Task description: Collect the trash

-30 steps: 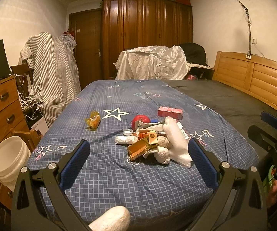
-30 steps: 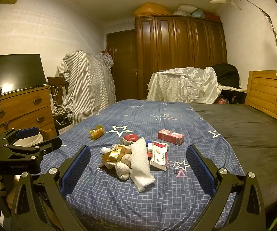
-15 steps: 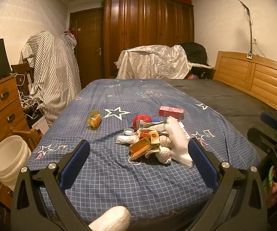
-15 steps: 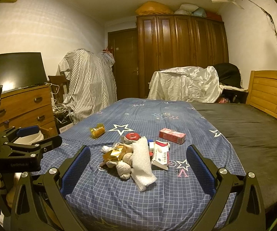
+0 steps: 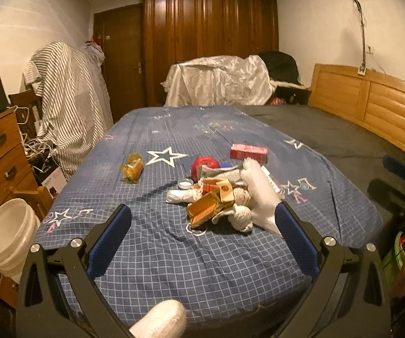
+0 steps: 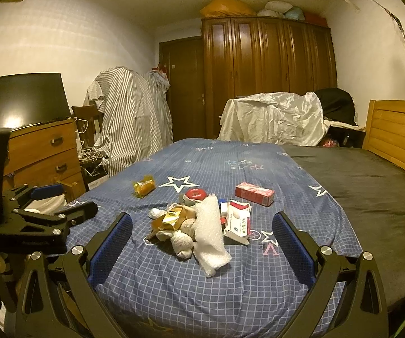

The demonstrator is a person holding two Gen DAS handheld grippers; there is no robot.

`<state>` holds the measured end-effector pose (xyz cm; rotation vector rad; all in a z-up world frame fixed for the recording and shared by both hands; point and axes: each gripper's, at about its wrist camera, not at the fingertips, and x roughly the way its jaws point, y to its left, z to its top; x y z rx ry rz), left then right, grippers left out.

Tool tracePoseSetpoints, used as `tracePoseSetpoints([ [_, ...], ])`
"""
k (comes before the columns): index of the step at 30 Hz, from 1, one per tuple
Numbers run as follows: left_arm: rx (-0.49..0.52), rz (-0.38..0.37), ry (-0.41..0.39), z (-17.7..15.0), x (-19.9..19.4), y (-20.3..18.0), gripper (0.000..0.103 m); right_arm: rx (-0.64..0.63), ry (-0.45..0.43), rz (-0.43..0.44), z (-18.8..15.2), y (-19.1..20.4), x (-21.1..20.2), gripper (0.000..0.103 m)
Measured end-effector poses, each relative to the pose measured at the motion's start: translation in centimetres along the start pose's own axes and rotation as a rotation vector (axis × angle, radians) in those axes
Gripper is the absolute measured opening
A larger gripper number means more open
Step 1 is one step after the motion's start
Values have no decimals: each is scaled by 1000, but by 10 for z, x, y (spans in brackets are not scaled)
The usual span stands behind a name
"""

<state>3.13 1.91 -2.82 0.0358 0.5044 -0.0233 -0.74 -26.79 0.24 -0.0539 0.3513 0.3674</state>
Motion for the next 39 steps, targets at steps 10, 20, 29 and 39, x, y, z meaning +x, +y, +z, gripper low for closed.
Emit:
tracePoseSetpoints([
  [10,106,-23,192,-23,84,28,98,-8,80,26,-19,-8,37,99],
  [20,143,-252,342,-19,165,43,82,-93,366,126,-68,-30,148,96],
  [29,118,-514,509,-45,183,-3,42,-93,516,177,-89,-36,236,62],
  [39,-136,-465,492,-32,220,-8,48,25,502,153,-95,-51,230,50],
])
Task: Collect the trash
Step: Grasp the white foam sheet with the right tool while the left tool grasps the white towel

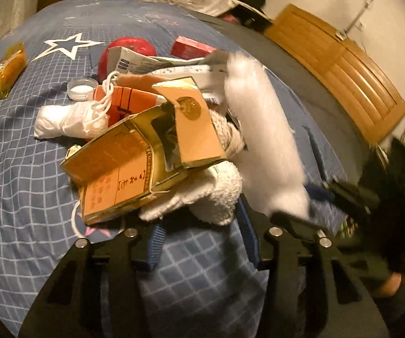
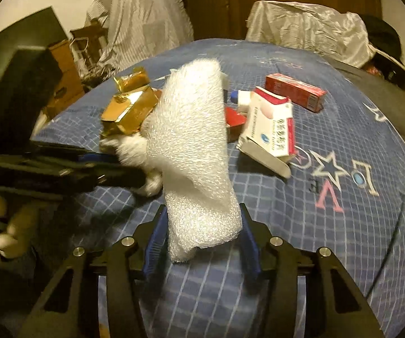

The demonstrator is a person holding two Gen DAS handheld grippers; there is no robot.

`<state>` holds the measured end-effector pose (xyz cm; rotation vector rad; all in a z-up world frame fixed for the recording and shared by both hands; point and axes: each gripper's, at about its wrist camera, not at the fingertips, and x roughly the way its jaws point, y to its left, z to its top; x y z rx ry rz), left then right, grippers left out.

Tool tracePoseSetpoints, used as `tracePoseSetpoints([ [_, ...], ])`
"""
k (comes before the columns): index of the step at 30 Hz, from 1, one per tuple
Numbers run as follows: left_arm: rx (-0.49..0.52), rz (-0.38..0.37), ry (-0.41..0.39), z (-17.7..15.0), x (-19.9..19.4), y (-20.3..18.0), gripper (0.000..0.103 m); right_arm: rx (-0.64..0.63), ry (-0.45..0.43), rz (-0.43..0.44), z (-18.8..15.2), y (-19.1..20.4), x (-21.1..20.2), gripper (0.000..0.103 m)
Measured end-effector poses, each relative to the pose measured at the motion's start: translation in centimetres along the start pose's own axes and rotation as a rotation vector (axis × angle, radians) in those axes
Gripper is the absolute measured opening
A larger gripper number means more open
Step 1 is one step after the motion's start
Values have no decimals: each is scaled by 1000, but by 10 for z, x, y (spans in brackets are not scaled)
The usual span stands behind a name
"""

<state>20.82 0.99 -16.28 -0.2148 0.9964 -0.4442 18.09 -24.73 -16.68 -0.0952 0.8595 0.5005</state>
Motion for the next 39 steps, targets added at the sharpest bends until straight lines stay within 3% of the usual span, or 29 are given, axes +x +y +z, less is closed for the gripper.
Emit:
tracePoseSetpoints([
  [5,-76,9,-35,4,11,-5,49,71,21,61,-20,6,-18,51],
  [11,-77,-9,19,-11,-17,12,42,52,44,158,-29,30,-25,54],
  [12,-68,-3,35,-13,-24,22,41,39,41,160,-29,33,-27,56],
  [14,-69,11,55,-17,-35,37,41,18,31,155,-24,35,-26,71],
  [17,-82,34,81,-26,-51,59,41,-16,22,147,-18,40,-27,75],
  [20,-99,0,60,-36,-57,57,55,-53,25,120,-14,48,-23,76],
  [22,-101,-23,40,-40,-54,47,70,-82,36,87,-14,52,-16,76],
  [25,-131,-29,-1,-34,-39,33,75,-109,52,38,-15,54,-5,76],
  [28,-232,-31,-41,-23,-26,37,75,-96,70,32,-19,51,1,63],
  [31,-270,25,-76,-10,-17,31,75,-83,63,32,-21,46,2,59],
  [34,-262,126,-93,0,-7,27,58,-62,41,27,-21,44,2,57],
  [36,-255,117,-102,2,-4,25,46,-50,18,20,-22,43,-1,55],
  [39,-207,143,-116,-1,-8,18,41,-34,-26,12,-24,45,-10,54],
])
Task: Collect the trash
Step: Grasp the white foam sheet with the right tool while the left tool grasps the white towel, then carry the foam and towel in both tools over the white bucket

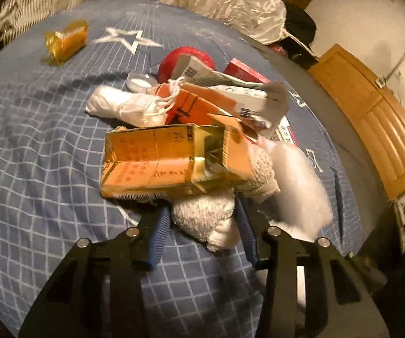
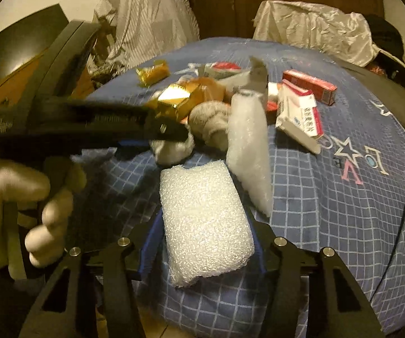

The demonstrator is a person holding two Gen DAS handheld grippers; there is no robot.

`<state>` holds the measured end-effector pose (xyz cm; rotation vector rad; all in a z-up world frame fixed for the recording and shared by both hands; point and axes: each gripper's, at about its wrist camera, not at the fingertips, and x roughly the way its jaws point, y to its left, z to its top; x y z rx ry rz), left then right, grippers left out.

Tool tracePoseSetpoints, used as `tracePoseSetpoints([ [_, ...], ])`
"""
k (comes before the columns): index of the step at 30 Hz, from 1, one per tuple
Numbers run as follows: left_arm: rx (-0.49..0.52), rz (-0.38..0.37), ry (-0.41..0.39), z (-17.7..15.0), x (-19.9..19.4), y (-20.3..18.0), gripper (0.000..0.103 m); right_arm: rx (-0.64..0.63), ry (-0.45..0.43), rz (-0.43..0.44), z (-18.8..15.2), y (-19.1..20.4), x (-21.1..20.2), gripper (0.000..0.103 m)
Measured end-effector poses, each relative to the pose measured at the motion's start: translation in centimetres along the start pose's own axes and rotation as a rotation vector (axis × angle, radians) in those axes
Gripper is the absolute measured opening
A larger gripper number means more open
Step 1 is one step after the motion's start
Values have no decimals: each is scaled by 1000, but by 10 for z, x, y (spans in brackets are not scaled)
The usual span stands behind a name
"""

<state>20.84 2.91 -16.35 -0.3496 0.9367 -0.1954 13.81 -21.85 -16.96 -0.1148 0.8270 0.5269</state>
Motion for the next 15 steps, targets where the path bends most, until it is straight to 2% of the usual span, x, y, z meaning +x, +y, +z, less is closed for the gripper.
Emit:
tracePoseSetpoints([
  [7,132,70,-93,-21,-52,-8,40,17,-155,-21,2,9,-44,54],
  [15,238,178,-321,-31,-128,-24,40,7,-369,-139,17,23,-101,54],
])
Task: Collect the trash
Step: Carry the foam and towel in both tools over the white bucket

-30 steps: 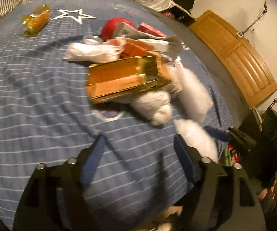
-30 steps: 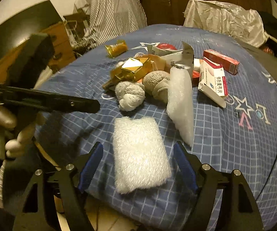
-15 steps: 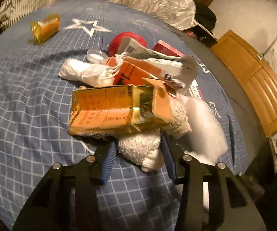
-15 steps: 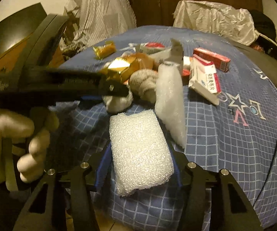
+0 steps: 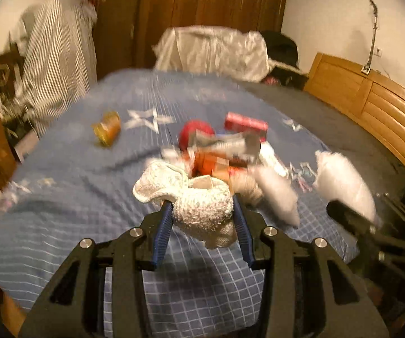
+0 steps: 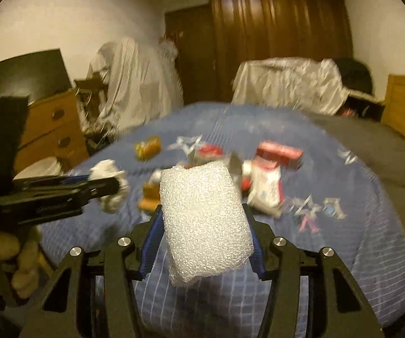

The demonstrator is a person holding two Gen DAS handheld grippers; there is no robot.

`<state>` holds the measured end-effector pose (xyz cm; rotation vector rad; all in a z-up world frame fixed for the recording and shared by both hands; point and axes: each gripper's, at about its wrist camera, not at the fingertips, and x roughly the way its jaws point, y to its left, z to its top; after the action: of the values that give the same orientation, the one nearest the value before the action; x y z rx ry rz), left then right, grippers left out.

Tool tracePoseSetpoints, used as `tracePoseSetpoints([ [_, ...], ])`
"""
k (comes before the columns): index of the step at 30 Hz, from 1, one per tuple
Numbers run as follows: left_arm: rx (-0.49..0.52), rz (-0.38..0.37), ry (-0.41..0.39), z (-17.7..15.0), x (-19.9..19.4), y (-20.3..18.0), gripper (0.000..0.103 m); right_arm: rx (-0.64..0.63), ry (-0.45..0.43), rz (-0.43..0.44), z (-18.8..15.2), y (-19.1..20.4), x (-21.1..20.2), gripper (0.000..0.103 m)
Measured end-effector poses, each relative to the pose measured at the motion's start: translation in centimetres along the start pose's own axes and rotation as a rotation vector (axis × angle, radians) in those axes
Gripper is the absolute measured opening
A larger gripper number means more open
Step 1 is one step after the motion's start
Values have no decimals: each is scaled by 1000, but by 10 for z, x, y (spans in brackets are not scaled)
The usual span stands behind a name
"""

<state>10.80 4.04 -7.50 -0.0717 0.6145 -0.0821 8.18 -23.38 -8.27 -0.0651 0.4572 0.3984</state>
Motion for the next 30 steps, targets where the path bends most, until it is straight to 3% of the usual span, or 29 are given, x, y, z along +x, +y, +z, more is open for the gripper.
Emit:
tracePoseSetpoints([
  [7,25,62,-129,13,-34,-9,40,-14,-106,-97,28,0,-24,55],
  [13,41,64,-154,14,-45,-19,40,-32,-135,-115,42,6,-31,55],
  [23,29,79,-171,18,-53,-7,40,-54,-135,-82,63,18,-28,55],
  [30,-26,163,-205,30,-73,39,40,-99,-130,34,97,66,-3,55],
])
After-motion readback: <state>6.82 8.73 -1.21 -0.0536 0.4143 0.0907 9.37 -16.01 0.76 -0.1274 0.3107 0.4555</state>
